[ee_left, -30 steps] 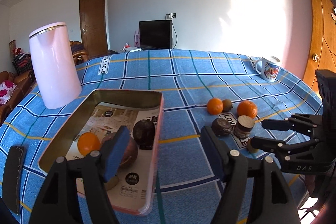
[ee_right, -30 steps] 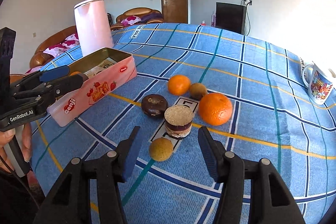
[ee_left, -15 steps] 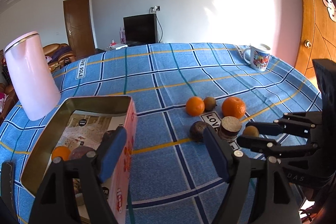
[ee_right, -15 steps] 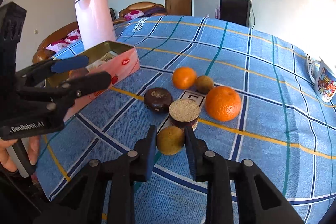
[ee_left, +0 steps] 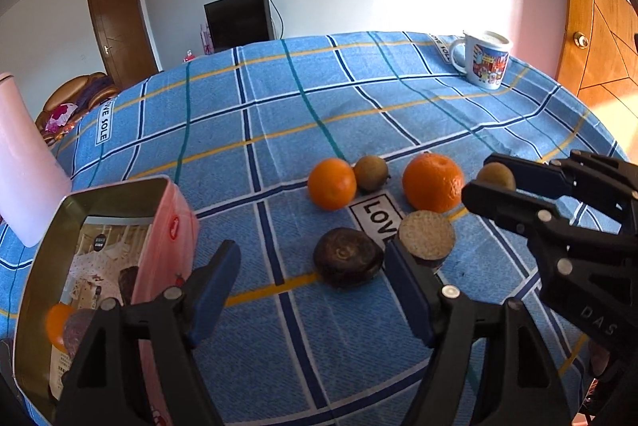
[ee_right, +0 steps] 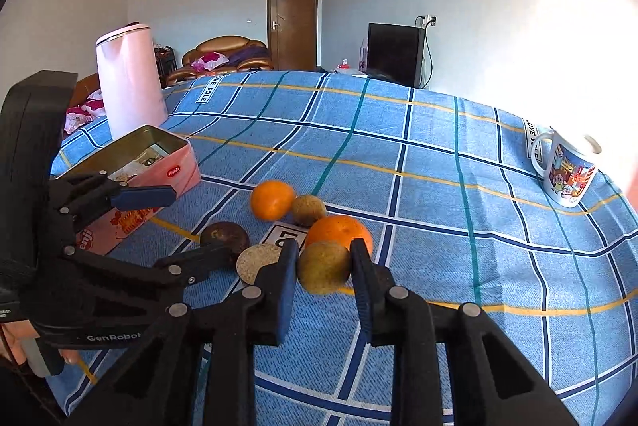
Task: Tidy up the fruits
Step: 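Grasp a dark round cake with the left tool while the right tool grasps the yellow pear, then lift the dark cake and pear and carry them toward the pink tin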
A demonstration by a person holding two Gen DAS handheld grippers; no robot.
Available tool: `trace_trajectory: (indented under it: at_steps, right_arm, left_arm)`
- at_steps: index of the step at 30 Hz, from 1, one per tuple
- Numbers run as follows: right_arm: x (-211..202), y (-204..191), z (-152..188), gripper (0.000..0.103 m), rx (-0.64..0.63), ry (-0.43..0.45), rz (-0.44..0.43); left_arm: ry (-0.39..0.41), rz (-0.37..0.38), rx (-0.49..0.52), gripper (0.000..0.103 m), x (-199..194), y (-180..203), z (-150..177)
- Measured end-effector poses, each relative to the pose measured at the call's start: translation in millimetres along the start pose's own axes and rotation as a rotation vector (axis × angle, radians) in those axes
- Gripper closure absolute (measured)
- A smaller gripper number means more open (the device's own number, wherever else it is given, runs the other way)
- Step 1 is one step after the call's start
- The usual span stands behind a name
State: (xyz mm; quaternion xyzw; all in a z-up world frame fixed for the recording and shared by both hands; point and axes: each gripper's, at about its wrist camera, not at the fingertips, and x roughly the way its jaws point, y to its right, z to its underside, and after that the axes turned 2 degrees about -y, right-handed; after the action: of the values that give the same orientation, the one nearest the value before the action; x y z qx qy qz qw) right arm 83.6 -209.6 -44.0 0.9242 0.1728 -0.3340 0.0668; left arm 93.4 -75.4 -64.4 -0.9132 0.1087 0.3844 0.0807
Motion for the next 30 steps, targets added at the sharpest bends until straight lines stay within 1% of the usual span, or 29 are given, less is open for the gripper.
trace_trajectory:
  at_steps: [1,2,4,6,7,8,10,13,24,30]
  right_arm:
    - [-0.4,-0.2,0.5,0.075,-0.001,0.002,-0.002]
    - [-0.7,-0.1,0.6,0.075,0.000,0.004,-0.003]
    - [-0.2,-0.1,0.6,0.075,-0.002,0.002,-0.011]
    - [1.2,-1.0,0.6,0.075,-0.005,-0.004,-0.016]
    - [2.2,-1.5,0.5,0.075,-0.008,-0.009,-0.019]
    - [2.9,-1.9,0.6,0.075,-0.008,-0.013,-0.020]
    - [4.8,-1.6,0.6,0.075,-0.006,-0.023,-0.029]
    - [7.7,0.1,0.8,0.075,0.002,-0.039,-0.039]
    - [-4.6,1.1,2.2,0.075,0.006,0.024,-0.060]
    - [-8.6,0.4,2.4,0.075,0.001,0.049,-0.063]
  left_arm:
    - [-0.006,-0.004,0.010,0.029,2.0,2.4,-1.1]
    - [-0.022,0.000,0.016,0.034,5.8,4.3,-2.4]
    - [-0.051,0.035,0.012,0.038,11.5,5.8,-3.6]
    - [-0.061,0.032,0.025,0.043,13.7,9.3,-4.1]
    - [-0.068,0.037,0.030,0.048,15.1,10.7,-4.2]
    - [-0.078,0.050,0.034,0.055,17.3,11.7,-4.4]
    - [-0.101,0.073,0.032,0.062,21.5,11.4,-4.5]
    - [-0.092,0.080,0.022,0.063,20.3,10.5,-4.4]
    - [0.034,0.034,0.030,0.063,-3.0,10.8,-3.9]
    - [0.083,0.021,0.024,0.063,-11.1,9.0,-3.9]
